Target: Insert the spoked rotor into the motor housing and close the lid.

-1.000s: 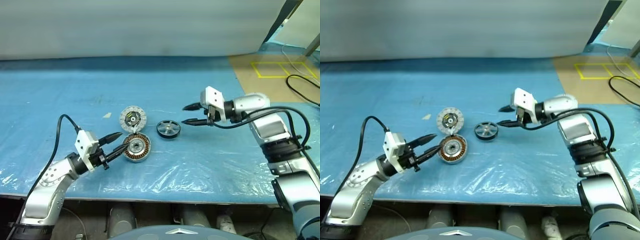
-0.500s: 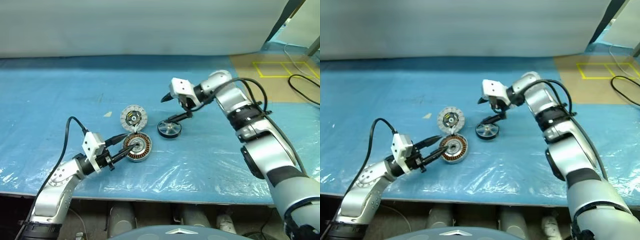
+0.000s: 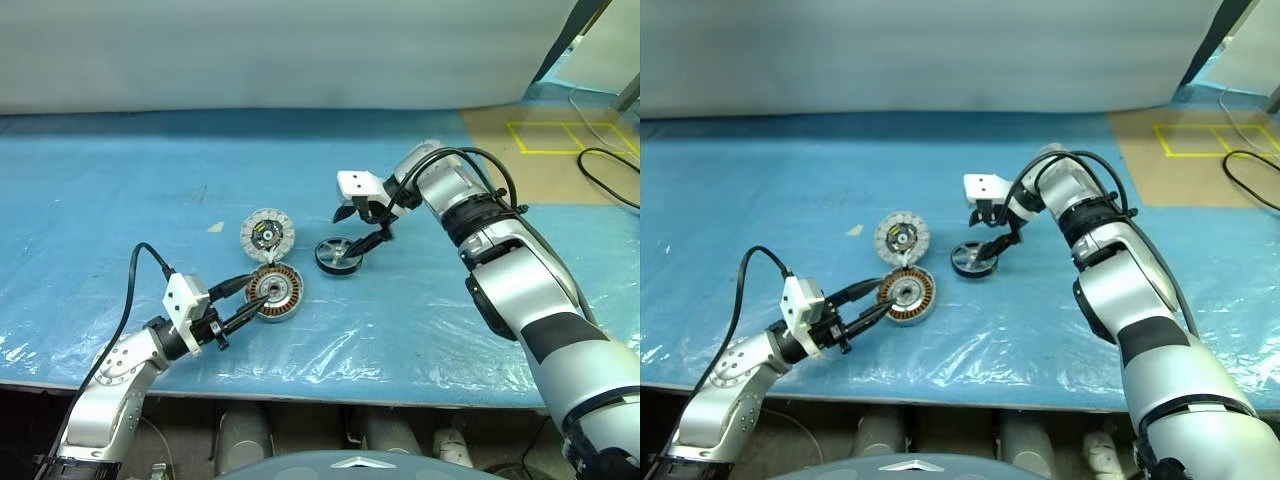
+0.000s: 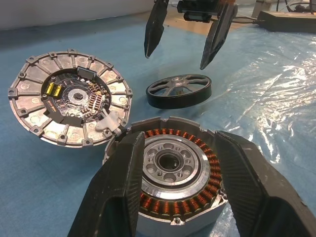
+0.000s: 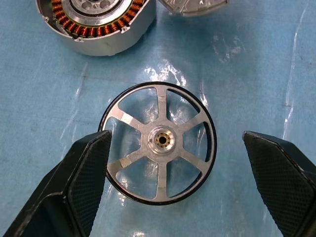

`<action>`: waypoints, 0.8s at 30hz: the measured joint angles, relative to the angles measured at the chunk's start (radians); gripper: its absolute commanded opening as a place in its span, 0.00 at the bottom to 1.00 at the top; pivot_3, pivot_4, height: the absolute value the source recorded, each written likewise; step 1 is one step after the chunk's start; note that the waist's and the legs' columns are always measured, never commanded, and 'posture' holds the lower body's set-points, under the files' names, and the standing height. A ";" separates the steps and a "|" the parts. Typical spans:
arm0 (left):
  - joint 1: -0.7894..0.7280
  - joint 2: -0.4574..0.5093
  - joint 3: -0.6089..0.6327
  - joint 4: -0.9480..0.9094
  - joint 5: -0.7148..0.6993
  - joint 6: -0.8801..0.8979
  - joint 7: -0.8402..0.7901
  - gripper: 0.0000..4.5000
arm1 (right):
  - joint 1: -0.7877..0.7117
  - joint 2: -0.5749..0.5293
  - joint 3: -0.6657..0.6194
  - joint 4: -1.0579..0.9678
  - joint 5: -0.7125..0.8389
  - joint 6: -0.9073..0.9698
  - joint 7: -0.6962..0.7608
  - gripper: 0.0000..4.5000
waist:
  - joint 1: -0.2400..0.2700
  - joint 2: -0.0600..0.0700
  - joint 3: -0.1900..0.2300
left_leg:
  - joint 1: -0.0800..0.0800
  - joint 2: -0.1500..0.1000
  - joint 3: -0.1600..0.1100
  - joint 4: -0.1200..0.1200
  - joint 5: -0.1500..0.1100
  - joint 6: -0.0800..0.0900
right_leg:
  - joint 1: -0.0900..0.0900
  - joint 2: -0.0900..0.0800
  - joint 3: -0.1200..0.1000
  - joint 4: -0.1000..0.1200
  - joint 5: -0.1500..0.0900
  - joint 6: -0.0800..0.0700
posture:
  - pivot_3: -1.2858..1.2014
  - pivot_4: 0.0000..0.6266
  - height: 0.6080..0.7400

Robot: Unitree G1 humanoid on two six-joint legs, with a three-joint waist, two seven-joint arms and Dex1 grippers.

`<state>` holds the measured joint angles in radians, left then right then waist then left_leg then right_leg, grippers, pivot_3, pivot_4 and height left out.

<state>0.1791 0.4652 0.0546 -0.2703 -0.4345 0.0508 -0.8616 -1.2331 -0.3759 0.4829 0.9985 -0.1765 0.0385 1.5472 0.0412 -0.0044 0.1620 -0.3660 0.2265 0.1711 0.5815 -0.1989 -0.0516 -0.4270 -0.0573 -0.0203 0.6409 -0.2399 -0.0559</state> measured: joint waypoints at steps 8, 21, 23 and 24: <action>-0.011 -0.003 -0.002 0.000 0.001 -0.001 0.011 0.53 | 0.000 0.052 0.002 0.025 -0.040 0.012 -0.019 0.99 | 0.001 0.000 0.000 | -0.001 0.000 0.000 0.000 0.000 0.000 | 0.000 0.000 0.000 0.000 0.000 0.000 | 0.52 0.24 1.00; -0.005 -0.003 -0.018 0.000 0.012 -0.003 0.011 0.53 | 0.064 0.015 0.014 -0.022 -0.085 -0.012 -0.006 0.99 | 0.002 0.000 0.000 | -0.001 0.000 0.000 0.000 0.000 0.000 | 0.000 0.000 0.000 0.000 0.000 0.000 | 0.52 0.24 1.00; -0.008 -0.003 -0.019 0.000 0.013 -0.004 0.011 0.53 | 0.072 0.014 0.015 -0.032 -0.090 -0.006 -0.006 0.99 | 0.000 0.000 0.000 | 0.000 0.000 0.000 0.000 0.000 0.000 | 0.000 0.000 0.000 0.000 0.000 0.000 | 0.52 0.24 1.00; -0.010 -0.003 -0.019 0.000 0.014 -0.004 0.011 0.53 | 0.075 0.014 0.016 -0.034 -0.094 -0.005 -0.005 0.99 | 0.000 0.000 0.000 | 0.000 0.000 0.000 0.000 0.000 0.000 | 0.000 0.000 0.000 0.000 0.000 0.000 | 0.52 0.24 1.00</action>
<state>0.1692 0.4626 0.0354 -0.2701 -0.4207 0.0464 -0.8505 -1.1584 -0.3623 0.4989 0.9642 -0.2700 0.0339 1.5418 0.0412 -0.0044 0.1620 -0.3662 0.2266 0.1711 0.5818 -0.1987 -0.0513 -0.4273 -0.0572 -0.0203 0.6414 -0.2400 -0.0560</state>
